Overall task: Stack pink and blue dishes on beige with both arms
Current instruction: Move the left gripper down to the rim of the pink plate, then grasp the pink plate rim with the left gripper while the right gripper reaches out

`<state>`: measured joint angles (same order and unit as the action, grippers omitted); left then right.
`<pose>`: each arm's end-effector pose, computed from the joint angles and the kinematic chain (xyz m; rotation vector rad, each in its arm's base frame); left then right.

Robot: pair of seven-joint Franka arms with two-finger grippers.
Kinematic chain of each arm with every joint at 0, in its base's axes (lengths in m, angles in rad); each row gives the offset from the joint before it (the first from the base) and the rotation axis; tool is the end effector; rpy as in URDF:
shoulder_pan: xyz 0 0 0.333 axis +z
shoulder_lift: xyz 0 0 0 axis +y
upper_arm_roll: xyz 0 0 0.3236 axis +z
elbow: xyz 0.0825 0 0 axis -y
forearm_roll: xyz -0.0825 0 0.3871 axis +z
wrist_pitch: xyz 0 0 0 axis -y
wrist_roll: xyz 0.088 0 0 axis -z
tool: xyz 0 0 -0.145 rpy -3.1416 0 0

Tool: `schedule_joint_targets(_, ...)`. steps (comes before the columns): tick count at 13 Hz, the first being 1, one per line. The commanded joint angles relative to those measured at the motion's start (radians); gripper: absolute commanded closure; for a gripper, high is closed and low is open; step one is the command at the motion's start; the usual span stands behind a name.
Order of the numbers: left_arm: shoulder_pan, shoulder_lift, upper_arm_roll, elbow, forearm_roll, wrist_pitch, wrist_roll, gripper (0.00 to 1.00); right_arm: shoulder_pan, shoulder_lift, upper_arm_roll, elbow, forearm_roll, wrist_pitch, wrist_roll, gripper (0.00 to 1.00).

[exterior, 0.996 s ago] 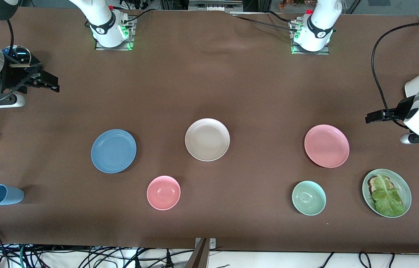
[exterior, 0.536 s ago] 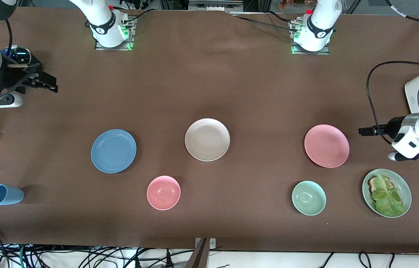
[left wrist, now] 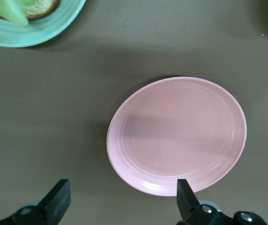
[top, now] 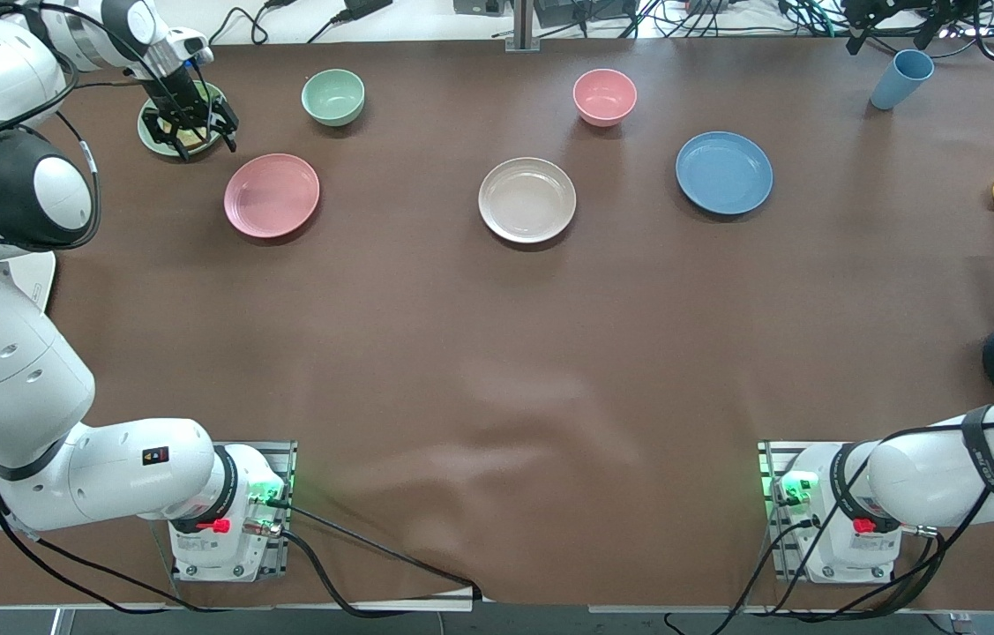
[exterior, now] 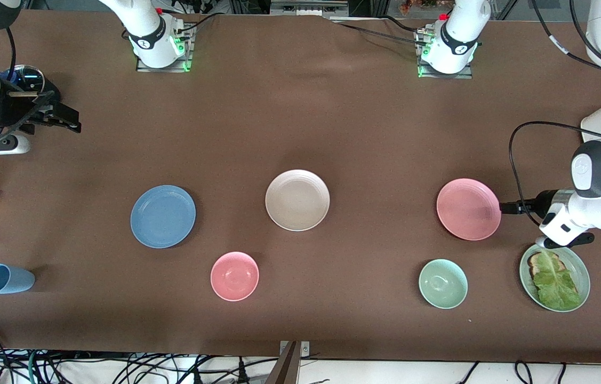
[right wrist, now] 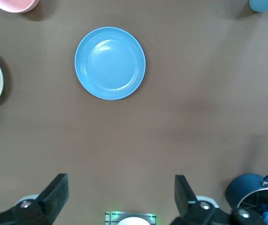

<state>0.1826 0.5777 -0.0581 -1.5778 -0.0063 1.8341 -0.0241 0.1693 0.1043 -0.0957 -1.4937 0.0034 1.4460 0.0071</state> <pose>0.6465 0.0837 0.2494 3.0389 0.2368 -0.4891 0.5681 0.0450 0.5618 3.1183 0.1036 -0.2362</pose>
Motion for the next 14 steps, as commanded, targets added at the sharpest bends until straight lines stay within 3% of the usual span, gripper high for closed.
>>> schedule_joint_targets(1,0.008,-0.008,-0.002,-0.071,0.034,0.092,0.044,0.00,-0.001,-0.006,0.008,0.000,0.001,-0.022,-0.012,0.00)
schedule_joint_targets(4,0.009,-0.042,-0.002,-0.158,0.040,0.187,0.062,0.00,-0.005,0.012,0.005,0.001,0.007,-0.019,-0.019,0.00)
schedule_joint_targets(7,0.018,-0.117,-0.002,-0.359,0.062,0.408,0.067,0.00,-0.010,0.038,0.002,0.000,0.013,0.000,-0.056,0.00)
schedule_joint_targets(10,0.035,-0.144,-0.002,-0.502,0.062,0.592,0.067,0.00,-0.010,0.063,0.001,-0.010,0.017,0.046,-0.058,0.00)
schedule_joint_targets(12,0.037,-0.142,-0.002,-0.524,0.062,0.614,0.069,0.00,-0.010,0.069,0.001,-0.054,0.017,0.091,-0.058,0.00)
schedule_joint_targets(13,0.037,-0.139,-0.002,-0.524,0.063,0.614,0.073,0.04,-0.011,0.064,-0.002,-0.098,0.017,0.135,-0.058,0.00)
schedule_joint_targets(14,0.037,-0.134,-0.002,-0.524,0.063,0.614,0.076,0.21,-0.013,0.058,-0.009,-0.129,0.018,0.169,-0.058,0.00)
